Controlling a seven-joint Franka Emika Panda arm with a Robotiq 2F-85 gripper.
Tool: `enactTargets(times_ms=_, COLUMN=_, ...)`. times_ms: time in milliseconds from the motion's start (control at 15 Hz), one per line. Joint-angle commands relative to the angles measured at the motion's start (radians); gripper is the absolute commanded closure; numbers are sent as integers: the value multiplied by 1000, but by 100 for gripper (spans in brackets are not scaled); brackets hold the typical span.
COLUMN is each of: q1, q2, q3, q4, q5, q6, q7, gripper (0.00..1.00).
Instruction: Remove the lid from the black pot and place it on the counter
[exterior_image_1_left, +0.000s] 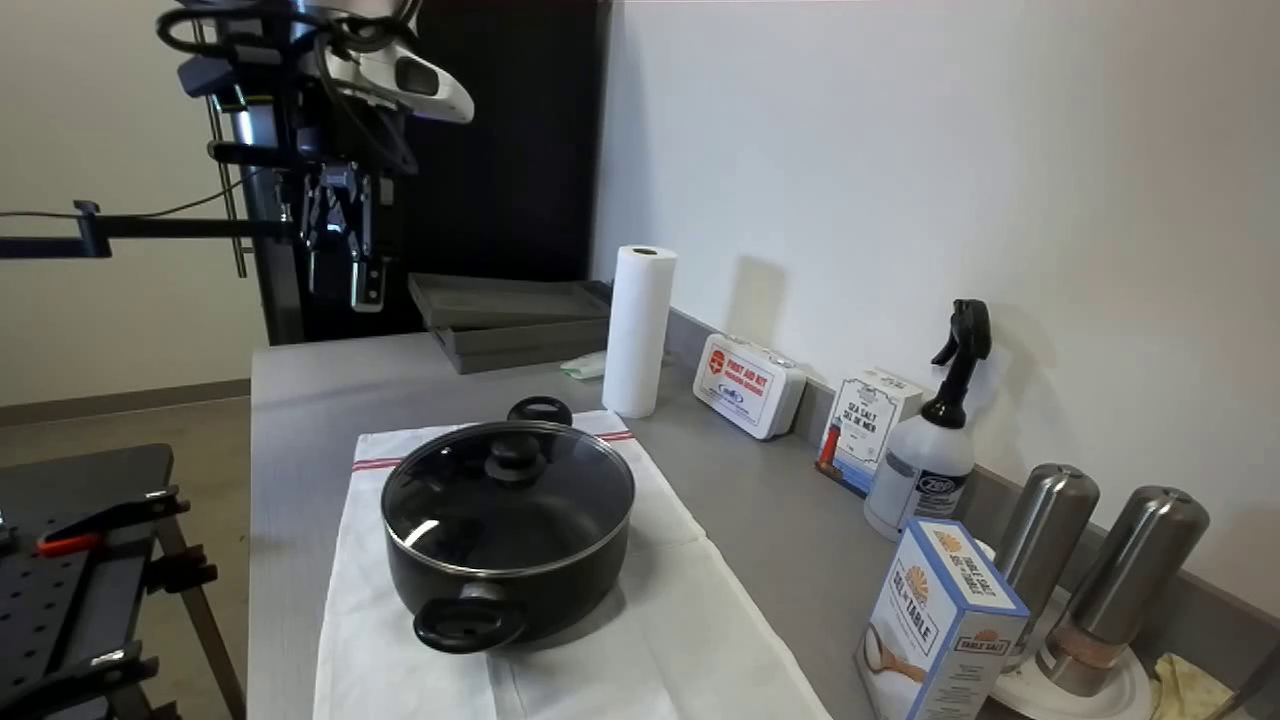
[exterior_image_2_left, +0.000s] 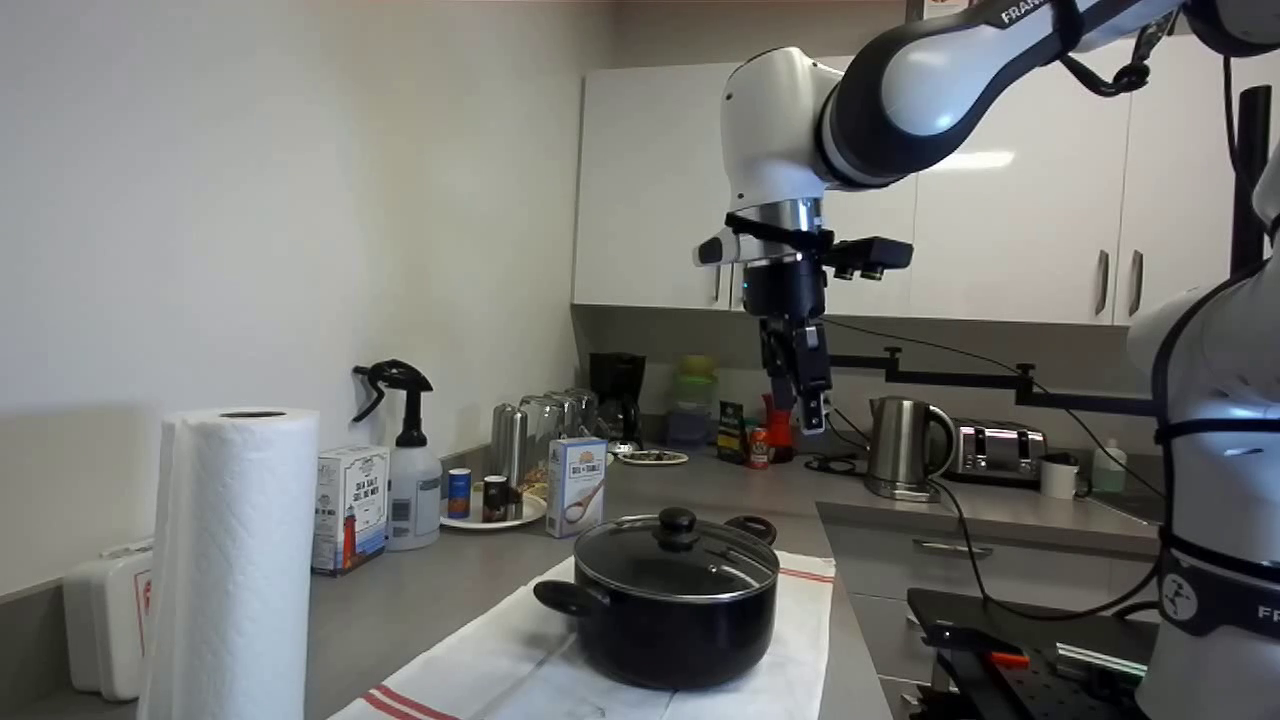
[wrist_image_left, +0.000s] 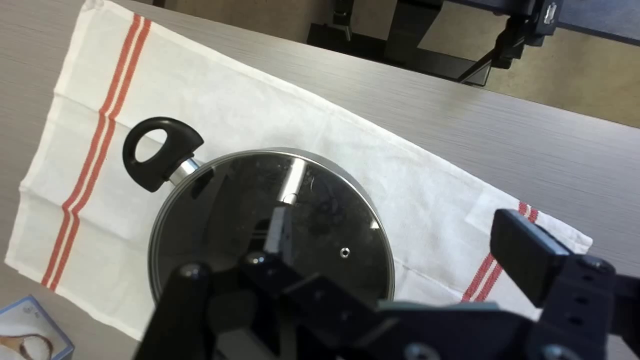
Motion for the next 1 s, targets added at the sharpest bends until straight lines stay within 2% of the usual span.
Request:
enactTargets(times_ms=0, q1=1, q2=23, q3=-20, q4=12, q5=1, q6=27, q7=-4, gripper=0)
enactTargets(times_ms=467, q1=-32, q2=134, q3=-86, q4=39, q5=26, q6=223, q7=-22, gripper=0)
enactTargets(times_ms=933, q1=-50, q2=261, q3=-132, q4=62, q5=118, q6=399, q7=-88, gripper=0)
